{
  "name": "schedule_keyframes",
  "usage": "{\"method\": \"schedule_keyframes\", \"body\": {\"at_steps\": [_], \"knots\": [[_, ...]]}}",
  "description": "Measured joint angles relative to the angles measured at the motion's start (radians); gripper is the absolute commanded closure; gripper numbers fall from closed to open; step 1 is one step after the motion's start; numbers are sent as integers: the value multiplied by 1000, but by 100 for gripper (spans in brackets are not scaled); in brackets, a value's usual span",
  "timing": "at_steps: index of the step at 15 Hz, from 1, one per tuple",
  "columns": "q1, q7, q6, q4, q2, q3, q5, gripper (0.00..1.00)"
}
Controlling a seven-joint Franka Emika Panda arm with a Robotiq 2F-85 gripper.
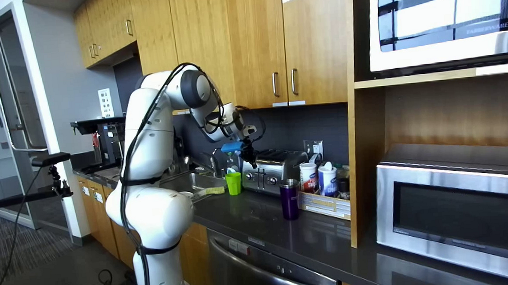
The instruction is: Push the left lever on the silver toaster downwards.
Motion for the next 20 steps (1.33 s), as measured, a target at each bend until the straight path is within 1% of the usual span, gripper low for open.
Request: {"method": "schedule_keyframes", "body": {"at_steps": [6,20], "knots": [[14,-17,6,0,16,-3,53,100],[29,-77,17,78,79,-42,57,100]]}}
